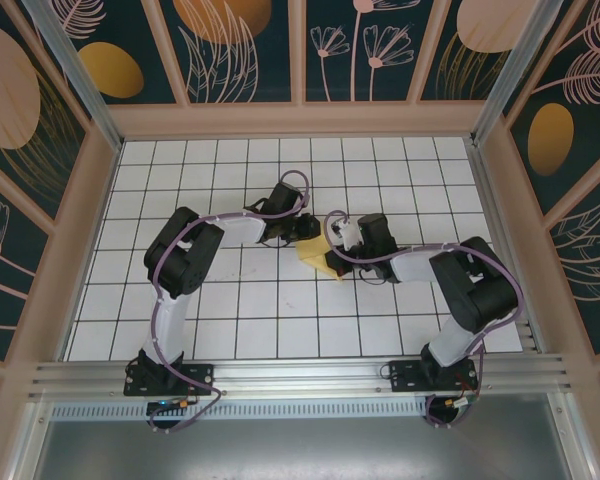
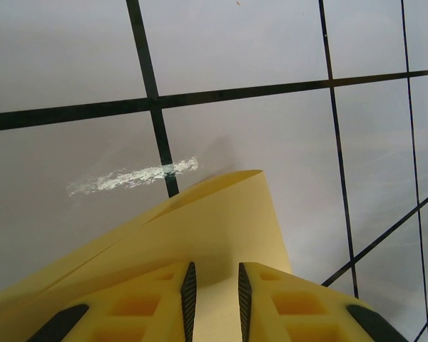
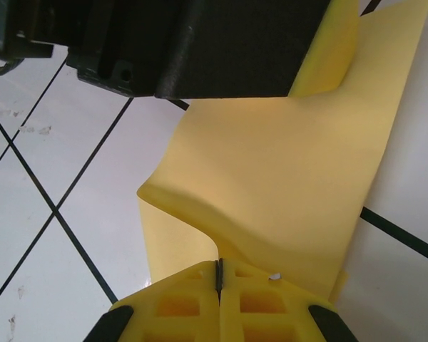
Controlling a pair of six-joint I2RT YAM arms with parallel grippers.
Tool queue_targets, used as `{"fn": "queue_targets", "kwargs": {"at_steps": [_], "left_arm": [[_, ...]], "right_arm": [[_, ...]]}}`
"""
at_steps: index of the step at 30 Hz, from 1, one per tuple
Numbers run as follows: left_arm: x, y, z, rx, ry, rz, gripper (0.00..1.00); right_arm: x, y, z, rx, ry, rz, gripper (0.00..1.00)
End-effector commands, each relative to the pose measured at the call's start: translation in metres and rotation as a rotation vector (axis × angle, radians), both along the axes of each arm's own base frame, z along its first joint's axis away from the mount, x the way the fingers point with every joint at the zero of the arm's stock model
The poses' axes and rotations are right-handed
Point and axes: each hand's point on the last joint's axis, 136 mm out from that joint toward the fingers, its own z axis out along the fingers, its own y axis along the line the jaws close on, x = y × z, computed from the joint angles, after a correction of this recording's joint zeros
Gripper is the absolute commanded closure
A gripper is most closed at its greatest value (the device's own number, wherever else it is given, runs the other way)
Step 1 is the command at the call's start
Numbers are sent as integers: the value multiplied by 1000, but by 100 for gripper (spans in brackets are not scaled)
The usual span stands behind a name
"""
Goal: Fold a paper plane with a square sheet of paper (fold left side to right side)
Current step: Third fold the triangle at the center of the table.
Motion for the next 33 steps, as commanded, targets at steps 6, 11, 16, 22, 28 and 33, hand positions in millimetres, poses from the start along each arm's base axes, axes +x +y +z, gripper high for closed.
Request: {"fn": "queue_targets", "kwargs": {"at_steps": [6,11,16,22,28,33], "left_arm": [[-17,18,-50,130,88,5,74],[-16,18,-50,131,87,5,74],[-17,18,-51,132,89,7,74],[-16,19,-50,133,87,12,74],[-16,18,-49,129,85,12,75],[-17,19,-49,129,86,12,74]], "right_arm": [[8,1,-3,32,58,-18,100],[12,-1,-3,31,61,-33,100],[15,-3,-4,30,68,-44,100],[12,-4,-8,25,83,-44,100],[11,-6,-17,10,105,-52,100],[9,-7,-24,-1,134,-60,100]]}}
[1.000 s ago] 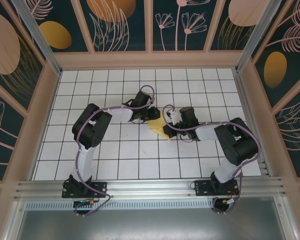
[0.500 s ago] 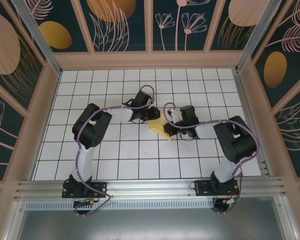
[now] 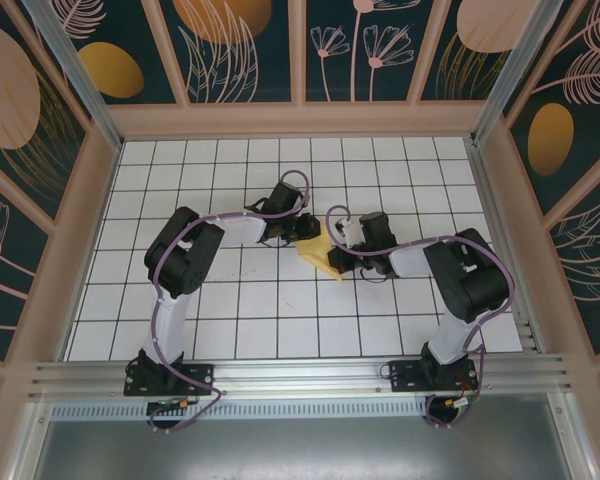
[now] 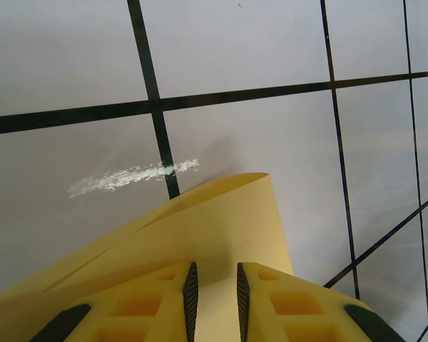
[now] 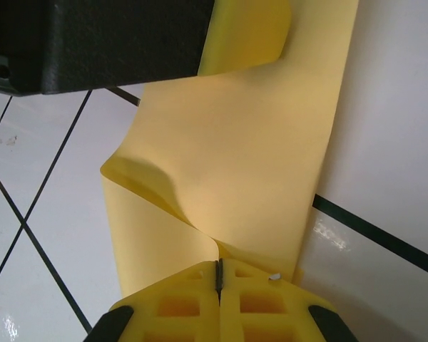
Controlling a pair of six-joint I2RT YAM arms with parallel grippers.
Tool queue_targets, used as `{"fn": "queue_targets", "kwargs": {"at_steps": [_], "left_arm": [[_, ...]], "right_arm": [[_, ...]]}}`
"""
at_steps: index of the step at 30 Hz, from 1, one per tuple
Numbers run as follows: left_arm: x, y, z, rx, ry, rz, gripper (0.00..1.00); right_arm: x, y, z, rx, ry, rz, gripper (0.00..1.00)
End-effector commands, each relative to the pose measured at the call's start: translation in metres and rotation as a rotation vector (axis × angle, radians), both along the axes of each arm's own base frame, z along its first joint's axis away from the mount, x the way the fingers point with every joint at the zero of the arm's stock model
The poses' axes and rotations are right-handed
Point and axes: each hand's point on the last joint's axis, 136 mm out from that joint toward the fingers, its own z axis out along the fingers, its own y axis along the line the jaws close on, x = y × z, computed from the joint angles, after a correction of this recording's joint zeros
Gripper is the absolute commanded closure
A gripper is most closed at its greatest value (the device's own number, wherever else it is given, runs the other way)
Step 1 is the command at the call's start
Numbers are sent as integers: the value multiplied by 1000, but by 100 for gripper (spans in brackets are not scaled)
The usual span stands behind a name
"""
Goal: Fold a paper plane with a square sheet of paper (fold left side to right side)
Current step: Third fold the triangle at the center of the table.
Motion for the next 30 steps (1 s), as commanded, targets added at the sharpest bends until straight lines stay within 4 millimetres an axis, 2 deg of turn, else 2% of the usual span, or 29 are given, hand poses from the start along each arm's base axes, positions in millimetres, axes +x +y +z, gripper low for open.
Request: {"fn": "queue_targets", "kwargs": {"at_steps": [1,10,13,22,26,30], "left_arm": [[-18,19,-49,125,87,9,74],[-18,19,-45,130,80,7,74],[-17,19,-40,126,70,6,71],[3,24,26,120,-58,3,59],[9,42,53,116,-104,46,56],[1,56,69,105,-130,72,55]], "right_arm": [[0,-1,-8,-6,49,-11,100],[-4,-5,-15,-21,77,-32,100],[-5,-6,-17,-31,81,-31,100],[-10,-9,-30,-127,117,-18,100],[-11,-8,-32,-119,125,-17,100],[-11,-7,-34,-118,129,-19,100]]}}
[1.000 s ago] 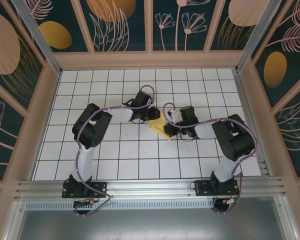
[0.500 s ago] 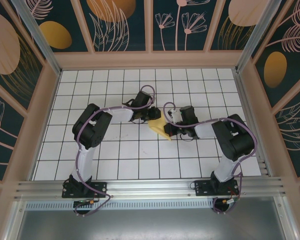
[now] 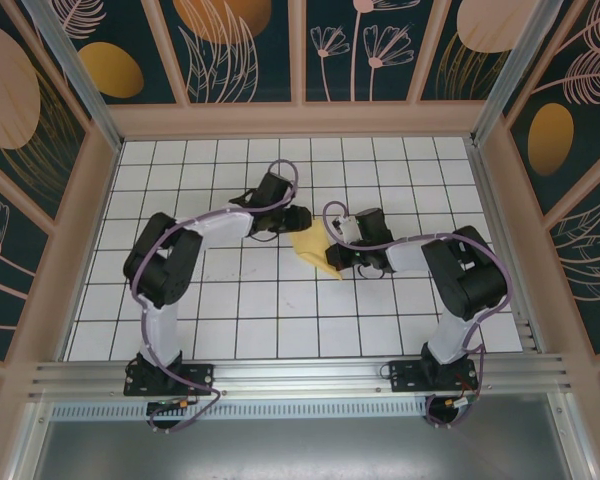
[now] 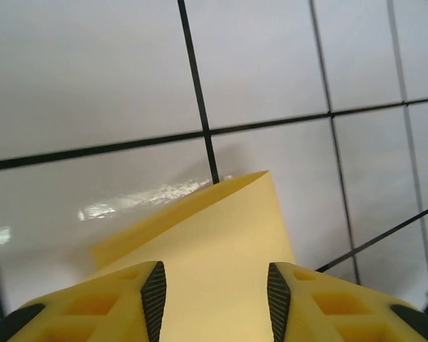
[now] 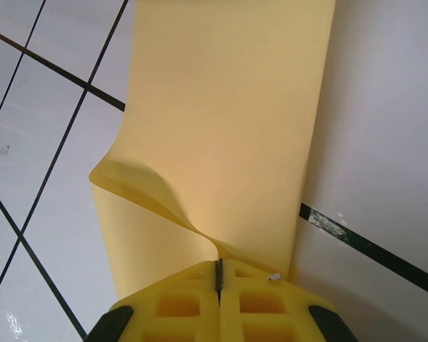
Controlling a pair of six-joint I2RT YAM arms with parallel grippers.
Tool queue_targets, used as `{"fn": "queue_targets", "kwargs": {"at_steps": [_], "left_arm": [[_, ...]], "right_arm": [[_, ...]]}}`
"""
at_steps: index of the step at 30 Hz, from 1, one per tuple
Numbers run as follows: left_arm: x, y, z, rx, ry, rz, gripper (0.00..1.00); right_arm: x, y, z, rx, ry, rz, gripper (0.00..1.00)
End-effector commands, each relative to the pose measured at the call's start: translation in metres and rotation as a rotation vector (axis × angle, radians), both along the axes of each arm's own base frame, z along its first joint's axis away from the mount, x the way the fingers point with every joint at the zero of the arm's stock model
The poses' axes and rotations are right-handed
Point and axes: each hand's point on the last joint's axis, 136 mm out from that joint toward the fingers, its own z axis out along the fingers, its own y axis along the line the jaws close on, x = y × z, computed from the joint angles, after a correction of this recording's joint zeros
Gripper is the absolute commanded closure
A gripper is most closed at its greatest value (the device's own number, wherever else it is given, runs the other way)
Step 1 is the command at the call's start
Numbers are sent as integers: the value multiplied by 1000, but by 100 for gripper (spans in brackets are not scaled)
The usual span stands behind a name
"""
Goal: Fold a paper plane with a square sheet of paper (fold left side to right side)
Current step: Third fold the triangle at the center of the table.
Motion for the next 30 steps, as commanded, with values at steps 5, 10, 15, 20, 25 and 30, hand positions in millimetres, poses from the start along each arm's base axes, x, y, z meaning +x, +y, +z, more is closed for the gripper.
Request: {"fn": "queue_targets", "kwargs": {"at_steps": [5,10,15,20,25,30], "left_arm": [[-36,-2,27,-152,10,-60,65],[-66,-28,19,-256,76,-164,69],[-73,-32,-6,-233,132,-162,70],[-74,-34,-30,-202,172,-158,69],[-75,-30,-44,-168,189,-144,70],[-75,-22,-57,-118,197,-123,70]], "right_arm": [[-15,-11,-32,-83,92,-10,100],[-15,-12,-33,-94,91,-12,100],[-15,-13,-34,-94,95,-13,100],[-16,-13,-34,-99,95,-11,100],[-16,-14,-35,-102,96,-13,100],[-15,-14,-35,-108,94,-12,100]]}}
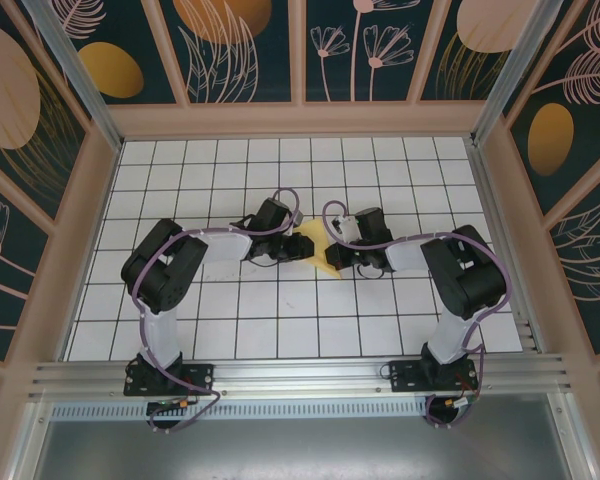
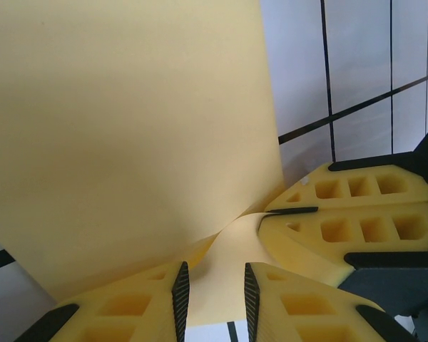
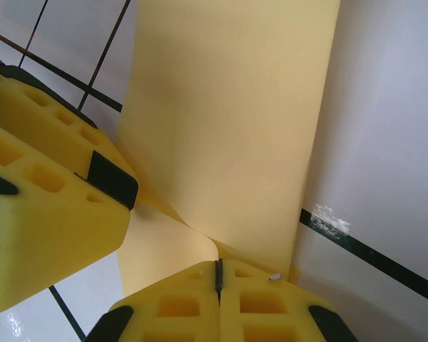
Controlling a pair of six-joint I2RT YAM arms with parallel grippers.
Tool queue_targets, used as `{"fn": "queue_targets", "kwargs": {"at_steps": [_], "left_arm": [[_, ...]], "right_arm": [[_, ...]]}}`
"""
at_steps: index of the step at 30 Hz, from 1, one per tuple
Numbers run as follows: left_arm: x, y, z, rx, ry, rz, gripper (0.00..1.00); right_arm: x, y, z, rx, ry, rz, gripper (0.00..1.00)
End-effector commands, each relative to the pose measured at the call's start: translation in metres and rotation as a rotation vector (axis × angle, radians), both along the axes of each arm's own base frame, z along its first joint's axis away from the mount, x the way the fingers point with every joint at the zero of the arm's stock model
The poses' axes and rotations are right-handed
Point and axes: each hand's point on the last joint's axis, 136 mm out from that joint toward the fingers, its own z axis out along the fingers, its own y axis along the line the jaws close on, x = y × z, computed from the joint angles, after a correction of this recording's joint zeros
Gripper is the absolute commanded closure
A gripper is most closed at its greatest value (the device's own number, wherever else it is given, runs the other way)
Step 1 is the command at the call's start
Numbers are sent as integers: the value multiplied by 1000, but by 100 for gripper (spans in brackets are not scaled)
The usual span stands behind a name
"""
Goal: Fold a paper plane with a square sheet of paper (fold left side to right side)
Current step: Third fold the triangle at the center of the table.
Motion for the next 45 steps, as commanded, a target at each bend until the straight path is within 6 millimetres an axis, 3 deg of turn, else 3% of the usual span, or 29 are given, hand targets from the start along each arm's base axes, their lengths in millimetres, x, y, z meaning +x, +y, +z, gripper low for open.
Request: {"fn": "queue_targets", "kwargs": {"at_steps": [1,10,17,23,27,32,45], "left_arm": [[2,6,-16,54,1,17,70],[-3,23,-50,167,29,36,71],[-6,25,-55,179,36,38,72],[-6,24,-55,180,34,40,73],[-5,25,-56,184,32,41,72],[-5,25,-55,187,28,42,73],[-4,25,-56,193,25,45,73]], "right_arm": [[-16,-16,-34,-109,92,-16,100],[0,-11,2,-24,43,-51,99],[12,-22,43,24,-23,-111,83],[-7,-21,52,39,2,-83,72],[-34,1,60,119,55,1,73],[-52,19,51,112,136,46,73],[-53,9,13,9,238,0,74]]}}
